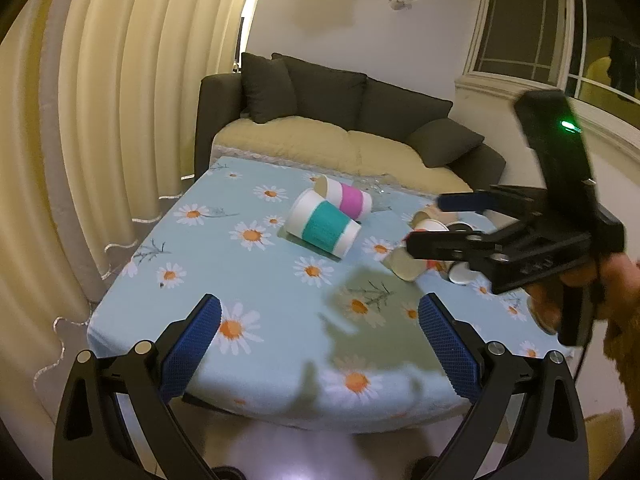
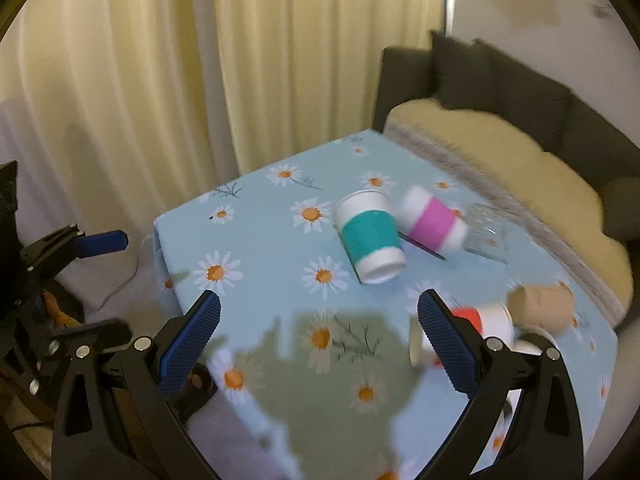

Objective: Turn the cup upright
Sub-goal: 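Reach the right gripper toward the teal-band cup lying on its side, then close the right gripper around the teal-band cup's body and lift it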

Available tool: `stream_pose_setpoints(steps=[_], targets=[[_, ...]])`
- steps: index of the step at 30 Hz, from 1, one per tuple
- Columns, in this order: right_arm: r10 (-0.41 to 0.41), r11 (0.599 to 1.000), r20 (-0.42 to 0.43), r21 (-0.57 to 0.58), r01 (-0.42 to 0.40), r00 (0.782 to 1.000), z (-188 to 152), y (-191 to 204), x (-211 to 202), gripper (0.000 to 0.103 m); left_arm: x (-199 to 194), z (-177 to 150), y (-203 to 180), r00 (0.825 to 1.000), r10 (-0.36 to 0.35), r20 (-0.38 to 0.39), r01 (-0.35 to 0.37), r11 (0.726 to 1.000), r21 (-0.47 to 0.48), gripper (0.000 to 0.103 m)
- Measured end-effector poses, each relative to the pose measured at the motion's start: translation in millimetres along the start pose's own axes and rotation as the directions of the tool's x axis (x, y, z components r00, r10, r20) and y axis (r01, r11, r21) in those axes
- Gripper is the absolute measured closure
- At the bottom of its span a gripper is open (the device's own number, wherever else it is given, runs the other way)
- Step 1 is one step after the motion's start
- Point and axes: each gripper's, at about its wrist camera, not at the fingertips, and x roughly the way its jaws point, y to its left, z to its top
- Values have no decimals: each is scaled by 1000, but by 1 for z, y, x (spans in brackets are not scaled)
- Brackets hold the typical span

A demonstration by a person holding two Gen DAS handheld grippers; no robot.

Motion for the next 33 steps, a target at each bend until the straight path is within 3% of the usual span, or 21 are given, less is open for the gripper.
stream_pose_setpoints(steps=[5,11,16,22,28,33], targets=[[45,999,-117,-7,-46,992,27,-20,46,5,22,16,18,1000,8,-7,-8,1000,-5,7],[38,998,-226,-32,-46,973,49,-37,91,5,50,24,30,998,-9,-54,9,1000,3,7],[42,997,-331,-41,-59,943,56,-53,127,6,70,25,36,993,-39,-111,37,999,-17,7],[51,997,-397,-29,-69,916,50,-64,155,15,86,24,54,986,-40,-159,24,994,-104,7],[57,997,-446,-13,-71,893,40,-65,168,42,88,23,68,983,-34,-178,5,987,-160,7],[73,997,-436,7,-78,897,36,-63,156,44,90,23,71,981,-30,-190,-3,985,-174,7]])
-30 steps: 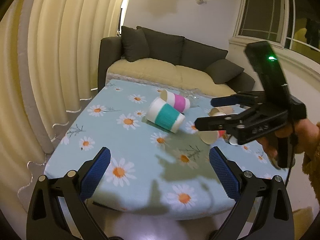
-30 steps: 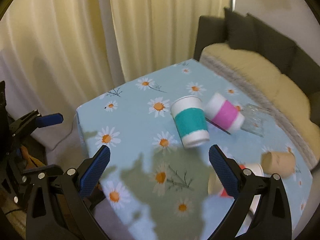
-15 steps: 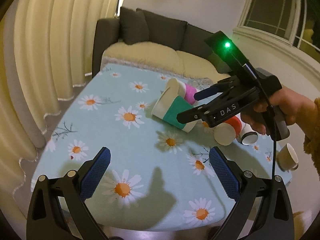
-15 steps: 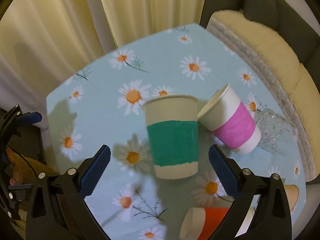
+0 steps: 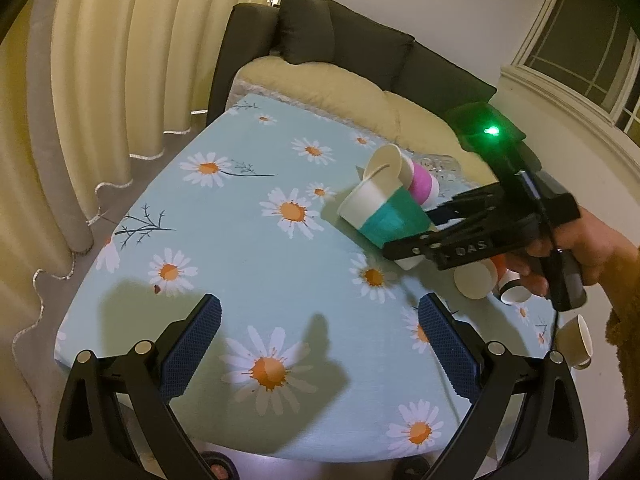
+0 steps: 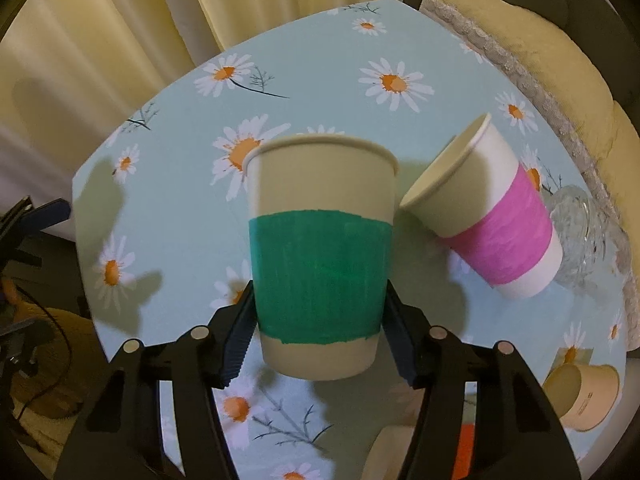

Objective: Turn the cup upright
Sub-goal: 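Close the right gripper around the teal-band cup's body and lift it, then rotate the held teal-band cup with the right gripper so its rim faces up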

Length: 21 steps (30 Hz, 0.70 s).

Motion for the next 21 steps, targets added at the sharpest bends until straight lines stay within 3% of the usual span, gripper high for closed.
stream_pose_setpoints(steps=[5,10,15,21], targets=[[49,997,67,64,-54,997,-11,6,-29,44,-2,1,2,1000,2,5,-2,1000,-10,7],[103,974,189,181,-137,977,-44,20,-74,44,-3,0,6,1000,-20,-1,20,999,-33,7],[136,917,311,320,-238,941,-100,29,-101,44,-4,-3,1,998,-61,-12,61,998,-23,7],[130,834,387,454,-312,913,-157,30,-101,44,-1,-14,-21,990,-131,-53,132,991,22,7]])
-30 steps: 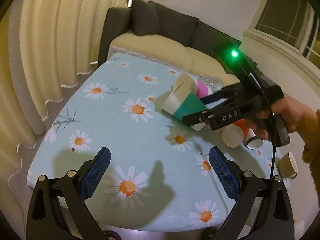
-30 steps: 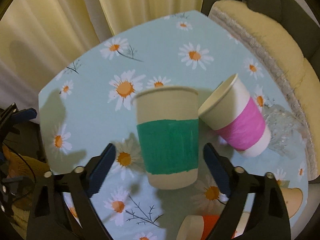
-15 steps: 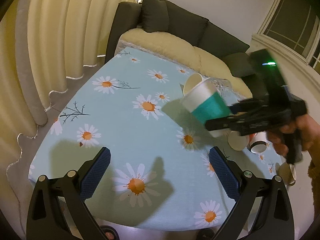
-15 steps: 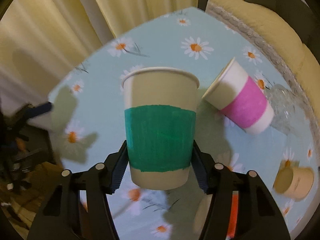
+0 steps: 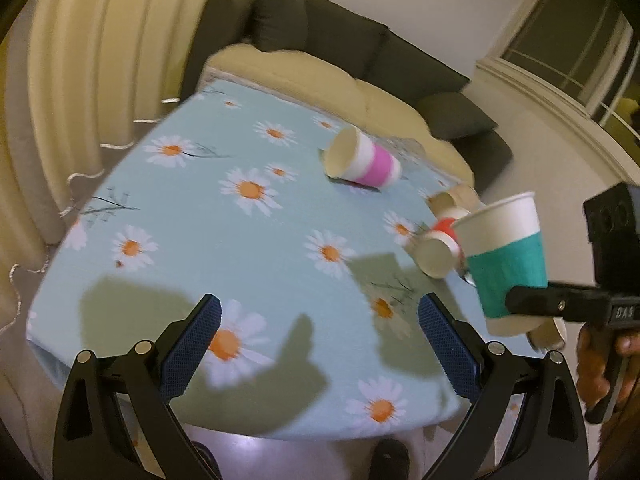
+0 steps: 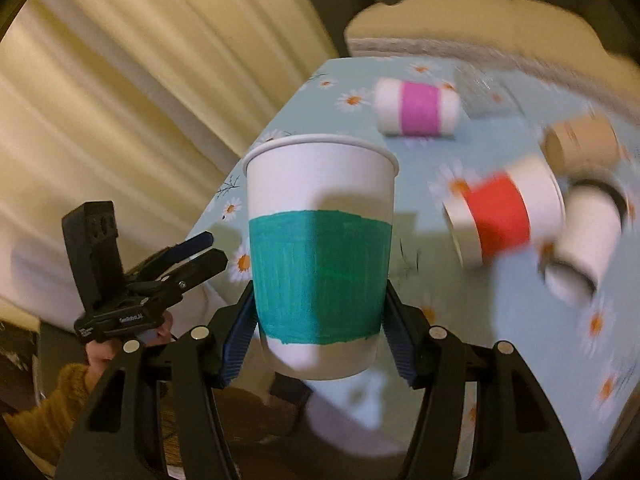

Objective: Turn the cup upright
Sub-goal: 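Rotate the held teal-band cup with the right gripper so its rim faces up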

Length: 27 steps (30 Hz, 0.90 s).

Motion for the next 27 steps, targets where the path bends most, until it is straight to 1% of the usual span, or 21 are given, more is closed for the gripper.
stream_pose_setpoints(steps=[2,5,7,10,18,22,27], targets=[[8,999,16,52,-8,1000,-11,-10,-1,44,1,-4,-9,1000,-20,-17,20,1000,21,7],[10,989,32,148,-14,999,-28,-28,5,44,0,-12,-26,1000,-16,-19,18,997,77,7],[1,983,36,181,-8,999,-38,-36,10,44,1,-17,-32,999,-23,-33,26,995,92,7],[-24,976,25,216,18,999,-44,-43,19,44,6,-23,-40,997,-39,-67,47,993,113,7],[-74,957,8,281,69,997,-54,-58,37,43,13,-25,-46,996,-6,-87,18,990,137,7],[-60,948,15,315,52,998,-58,-68,32,43,13,-26,-45,996,1,-88,11,990,141,7],[-55,944,22,327,45,998,-59,-70,22,30,16,-27,-44,995,10,-94,4,989,148,7]])
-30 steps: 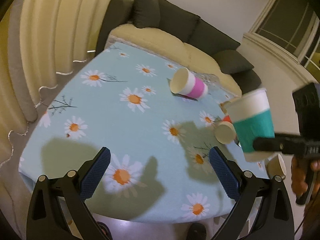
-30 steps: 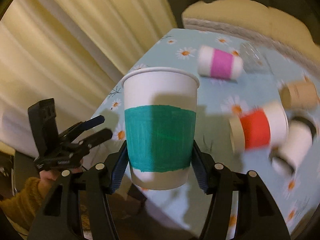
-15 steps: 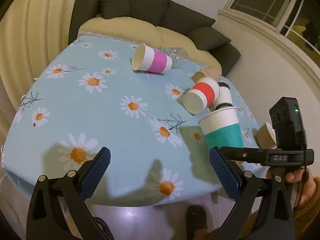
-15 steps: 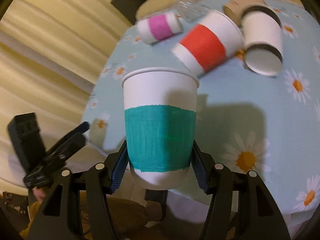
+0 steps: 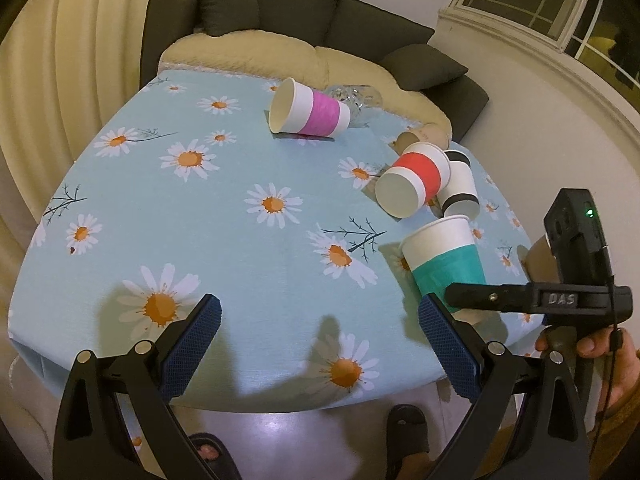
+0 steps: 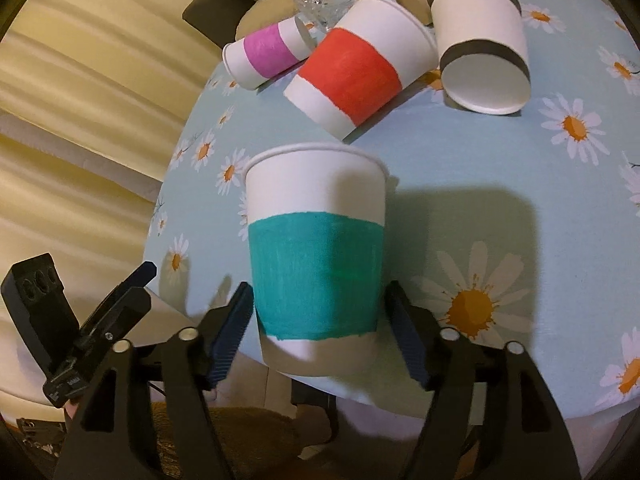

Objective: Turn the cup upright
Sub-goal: 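Rotate the held teal-band cup with the right gripper so its rim faces up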

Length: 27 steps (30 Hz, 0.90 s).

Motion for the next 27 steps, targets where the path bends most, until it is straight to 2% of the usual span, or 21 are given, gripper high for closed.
stream_pose_setpoints(steps=[5,10,11,14,17,19,21,24,27], targets=[[18,1000,40,22,-19,999,-5,-6,-23,28,3,-1,-1,1000,2,-10,-2,1000,5,7],[78,996,159,36,-85,984,-21,-12,-69,28,5,-8,-8,1000,-2,-31,4,999,42,7],[91,995,198,18,-96,976,-28,-12,-83,28,5,-8,-8,999,-21,-41,22,999,30,7],[98,995,266,-27,-95,959,-46,-10,-109,28,4,-7,-13,988,-137,-66,134,990,-55,7],[130,991,291,-67,-116,948,-65,-13,-124,27,5,0,-32,976,-195,-97,184,977,-111,7],[159,987,318,-65,-146,935,-80,-23,-129,26,6,8,-50,972,-209,-108,195,972,-133,7],[173,985,320,-82,-155,931,-88,-27,-129,25,8,17,-68,971,-204,-123,187,973,-136,7],[174,984,312,-95,-152,934,-98,-35,-128,25,22,32,-94,972,-143,-185,124,986,-113,7],[204,978,318,-109,-178,926,-103,-39,-133,25,43,41,-120,963,-86,-255,65,994,-90,7]])
